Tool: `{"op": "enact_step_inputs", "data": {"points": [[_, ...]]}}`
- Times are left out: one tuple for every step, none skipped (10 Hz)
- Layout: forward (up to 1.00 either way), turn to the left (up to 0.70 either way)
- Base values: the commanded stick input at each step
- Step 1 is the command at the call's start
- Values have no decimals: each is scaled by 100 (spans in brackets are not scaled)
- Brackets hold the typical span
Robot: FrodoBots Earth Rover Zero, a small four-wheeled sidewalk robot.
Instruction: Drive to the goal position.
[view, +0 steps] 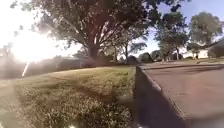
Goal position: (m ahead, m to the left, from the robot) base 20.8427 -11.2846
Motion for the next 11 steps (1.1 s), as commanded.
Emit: {"op": "enact_step_inputs", "data": {"points": [[100, -34], [100, -38], [100, -37], [100, -37], [100, -38], [100, -37], [100, -37], [100, -37], [100, -37], [100, -37], [100, -37]]}}
